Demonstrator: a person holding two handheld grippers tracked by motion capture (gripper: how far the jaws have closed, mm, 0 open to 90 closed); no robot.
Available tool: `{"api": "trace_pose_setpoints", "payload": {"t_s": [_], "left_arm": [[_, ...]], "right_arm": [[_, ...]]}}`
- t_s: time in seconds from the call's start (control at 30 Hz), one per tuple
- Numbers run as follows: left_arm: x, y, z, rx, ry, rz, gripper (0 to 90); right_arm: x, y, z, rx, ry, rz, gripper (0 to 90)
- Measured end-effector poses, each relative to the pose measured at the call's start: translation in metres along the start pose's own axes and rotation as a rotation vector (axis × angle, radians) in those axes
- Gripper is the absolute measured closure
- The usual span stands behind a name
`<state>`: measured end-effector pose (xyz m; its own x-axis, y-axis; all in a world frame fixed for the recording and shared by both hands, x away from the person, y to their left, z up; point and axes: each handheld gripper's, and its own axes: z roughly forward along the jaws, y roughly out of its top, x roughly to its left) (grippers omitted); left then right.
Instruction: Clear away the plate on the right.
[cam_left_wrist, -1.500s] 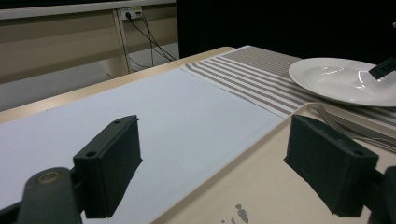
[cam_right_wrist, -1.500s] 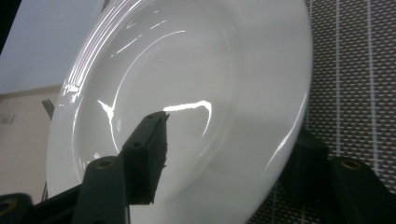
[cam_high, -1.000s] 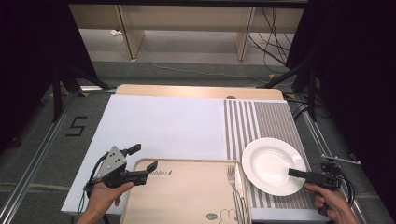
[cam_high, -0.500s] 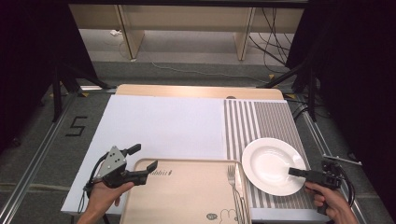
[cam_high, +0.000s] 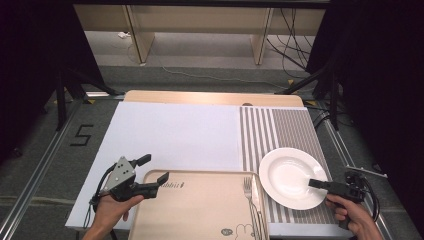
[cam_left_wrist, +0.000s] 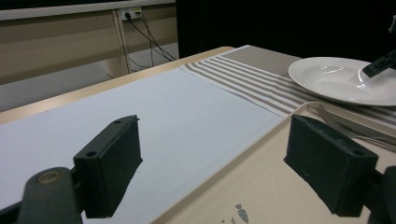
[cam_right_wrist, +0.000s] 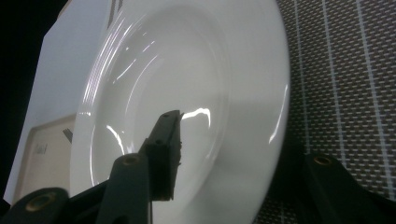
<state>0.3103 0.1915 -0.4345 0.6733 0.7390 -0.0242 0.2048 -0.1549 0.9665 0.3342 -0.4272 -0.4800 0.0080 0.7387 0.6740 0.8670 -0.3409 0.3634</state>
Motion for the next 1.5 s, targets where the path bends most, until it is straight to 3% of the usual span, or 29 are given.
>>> {"api": "trace_pose_setpoints", "payload": {"t_s": [0.13, 0.33, 0.6, 0.73, 0.97, 1.3, 1.37, 1.5], "left_arm": [[-0.0002, 0.0001, 0.0001, -0.001, 0.001, 0.000, 17.3], [-0.0001, 0.0001, 0.0001, -0.002, 0.000, -0.001, 17.4], [-0.0001, 0.0001, 0.0001, 0.001, 0.000, 0.000, 17.4], [-0.0002, 0.0001, 0.0001, 0.000, 0.000, -0.001, 17.4], [-0.0001, 0.0002, -0.0001, -0.001, 0.000, -0.001, 17.4], [-0.0005, 0.0002, 0.0000, 0.001, -0.002, 0.001, 17.6], [-0.0005, 0.0001, 0.0000, 0.002, -0.003, 0.001, 17.6], [-0.0006, 0.0002, 0.0002, 0.002, -0.002, 0.000, 17.6]], "right_arm": [[-0.0027, 0.0008, 0.0019, -0.011, -0.010, -0.026, 54.7], [-0.0037, 0.0004, 0.0002, 0.015, 0.017, -0.005, 56.5], [-0.0042, 0.0001, 0.0003, 0.010, 0.006, 0.012, 63.0], [-0.0042, -0.0001, 0.0011, -0.002, -0.029, 0.006, 71.1], [-0.0032, -0.0001, 0.0030, -0.007, -0.047, 0.011, 72.9], [-0.0026, 0.0011, -0.0016, 0.002, 0.030, 0.001, 77.9], [0.0000, 0.0015, -0.0027, 0.002, 0.046, 0.021, 79.0], [0.0007, 0.0019, -0.0038, 0.001, 0.054, 0.007, 80.4]]}}
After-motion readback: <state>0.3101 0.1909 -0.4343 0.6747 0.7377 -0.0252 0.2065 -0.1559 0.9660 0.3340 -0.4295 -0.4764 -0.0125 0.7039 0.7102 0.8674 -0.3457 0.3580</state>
